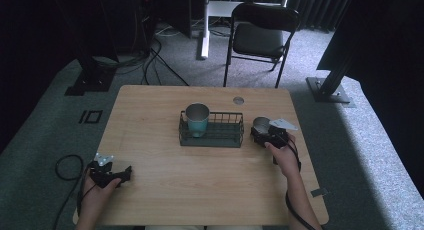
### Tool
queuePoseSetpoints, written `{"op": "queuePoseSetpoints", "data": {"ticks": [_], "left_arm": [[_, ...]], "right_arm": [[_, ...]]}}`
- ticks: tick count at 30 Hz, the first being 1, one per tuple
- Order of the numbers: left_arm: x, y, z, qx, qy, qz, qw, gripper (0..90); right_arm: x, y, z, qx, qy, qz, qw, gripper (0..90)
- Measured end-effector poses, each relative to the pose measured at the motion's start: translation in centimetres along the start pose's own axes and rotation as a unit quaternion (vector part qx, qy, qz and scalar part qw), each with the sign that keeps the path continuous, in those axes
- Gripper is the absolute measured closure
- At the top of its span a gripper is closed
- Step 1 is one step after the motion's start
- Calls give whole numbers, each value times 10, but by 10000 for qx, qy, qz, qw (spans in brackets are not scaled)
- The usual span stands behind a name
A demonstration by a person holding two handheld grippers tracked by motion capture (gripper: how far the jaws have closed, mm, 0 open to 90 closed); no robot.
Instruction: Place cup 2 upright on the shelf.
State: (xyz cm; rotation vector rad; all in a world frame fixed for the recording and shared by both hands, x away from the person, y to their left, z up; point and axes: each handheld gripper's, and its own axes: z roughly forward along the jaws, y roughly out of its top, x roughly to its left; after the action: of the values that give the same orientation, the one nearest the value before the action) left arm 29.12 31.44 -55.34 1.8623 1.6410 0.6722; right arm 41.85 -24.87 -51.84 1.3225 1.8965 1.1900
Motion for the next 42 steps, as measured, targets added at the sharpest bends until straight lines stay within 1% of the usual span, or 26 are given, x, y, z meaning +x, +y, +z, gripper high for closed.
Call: {"op": "queuePoseSetpoints", "data": {"ticks": [11, 18, 25, 28, 42], "left_arm": [[0, 0, 0, -1, -2, 1, 10000, 67], [0, 0, 0, 0, 0, 2, 10000, 67], [0, 0, 0, -4, -1, -2, 10000, 67], [0, 0, 0, 0, -1, 1, 10000, 67], [0, 0, 0, 1, 0, 1, 10000, 67]], "right_arm": [[-8, 12, -15, -6, -21, 23, 10000, 180], [-11, 19, -22, -38, -21, 29, 10000, 180], [-10, 27, -26, -76, -1, 14, 10000, 181], [-9, 34, -30, -108, 22, -6, 9999, 181], [-5, 56, -38, -195, 24, -119, 9997, 181]]}}
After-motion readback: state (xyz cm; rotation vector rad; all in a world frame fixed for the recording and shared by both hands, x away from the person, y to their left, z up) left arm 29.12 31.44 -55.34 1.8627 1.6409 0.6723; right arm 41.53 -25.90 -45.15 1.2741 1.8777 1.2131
